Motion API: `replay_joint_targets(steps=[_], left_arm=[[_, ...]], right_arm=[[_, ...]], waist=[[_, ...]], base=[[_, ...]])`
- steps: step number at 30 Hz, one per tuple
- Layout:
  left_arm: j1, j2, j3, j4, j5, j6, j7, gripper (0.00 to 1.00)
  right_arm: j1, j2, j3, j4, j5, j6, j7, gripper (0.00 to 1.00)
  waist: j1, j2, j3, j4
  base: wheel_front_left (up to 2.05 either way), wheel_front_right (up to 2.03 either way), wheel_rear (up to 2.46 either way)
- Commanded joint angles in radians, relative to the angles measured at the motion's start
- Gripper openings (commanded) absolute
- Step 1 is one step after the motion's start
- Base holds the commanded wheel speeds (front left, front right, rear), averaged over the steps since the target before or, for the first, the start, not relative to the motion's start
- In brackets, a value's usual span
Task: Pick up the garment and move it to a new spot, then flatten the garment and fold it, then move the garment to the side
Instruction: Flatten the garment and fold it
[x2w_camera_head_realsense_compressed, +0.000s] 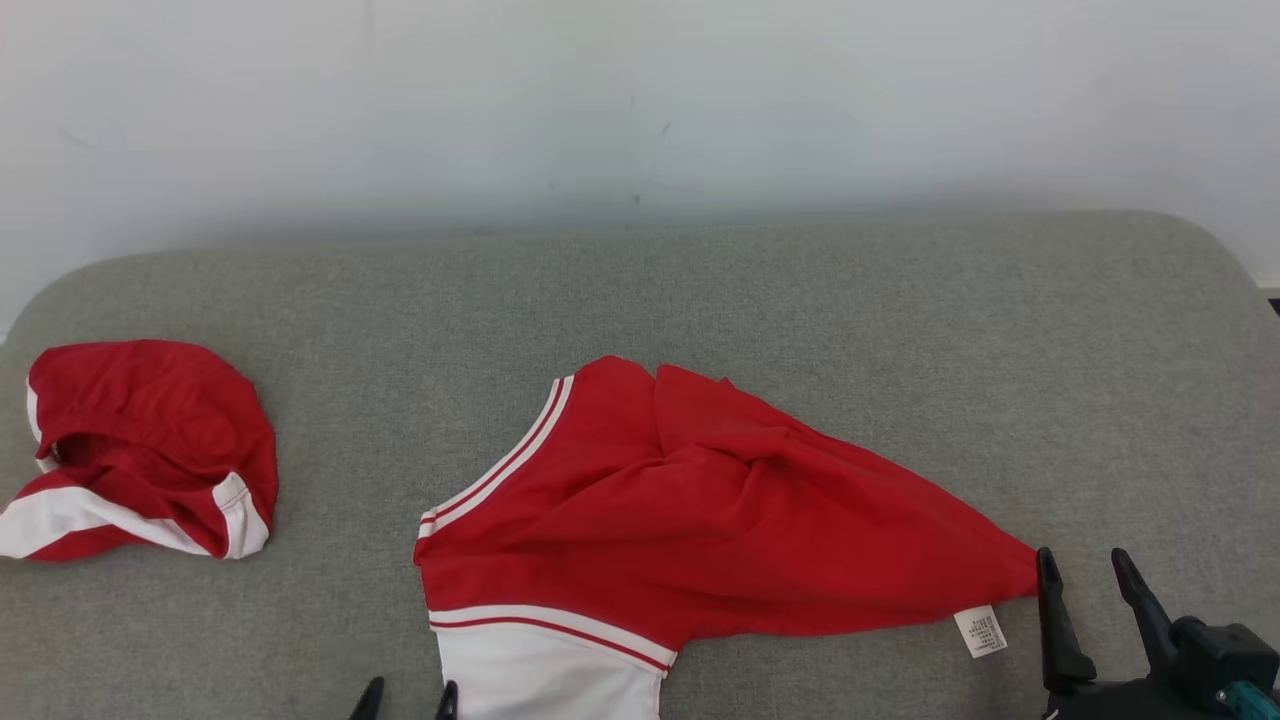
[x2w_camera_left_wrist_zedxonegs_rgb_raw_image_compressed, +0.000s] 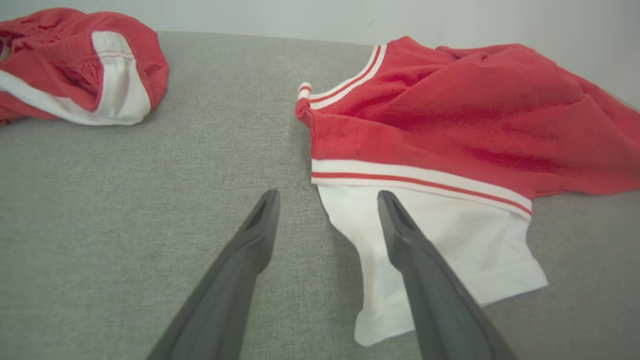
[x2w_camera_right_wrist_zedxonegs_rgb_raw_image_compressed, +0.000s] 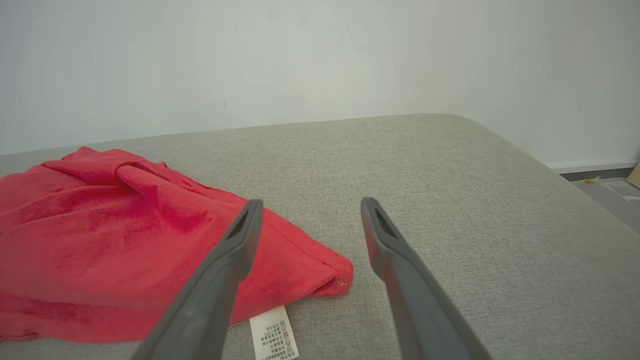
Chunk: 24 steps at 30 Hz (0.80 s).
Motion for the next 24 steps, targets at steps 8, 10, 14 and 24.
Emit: replay_joint_targets(steps=[8, 10, 14, 24], left_arm=[[-0.033, 0.005, -0.106, 0.111, -0.029, -0.006, -0.001, 1.00], [-0.047, 0.007, -0.137, 0.130, -0.048, -0.005, -0.001, 1.00], [-0.052, 0.005, -0.163, 0.145, -0.073, -0.006, -0.001, 1.00], [-0.086, 0.004, -0.240, 0.162, -0.117, -0.006, -0.001, 0.30]], right_arm=[[-0.143, -0.036, -0.013, 0.230, 0.013, -0.002, 0.001, 1.00], [-0.186, -0.040, -0.009, 0.312, 0.025, -0.002, 0.000, 1.00], [-0.235, -0.039, 0.000, 0.404, 0.041, -0.002, 0.000, 1.00], [-0.303, -0.025, 0.063, 0.544, 0.123, -0.002, 0.001, 0.00]], waist=[[0.0000, 0.0000, 0.067, 0.000], [0.0000, 0.0000, 0.079, 0.003], [0.0000, 0.0000, 0.089, 0.005], [0.0000, 0.0000, 0.115, 0.014]], base=[[0.00, 0.00, 0.00], [0.00, 0.00, 0.00], [0.00, 0.00, 0.00], [0.00, 0.00, 0.00]])
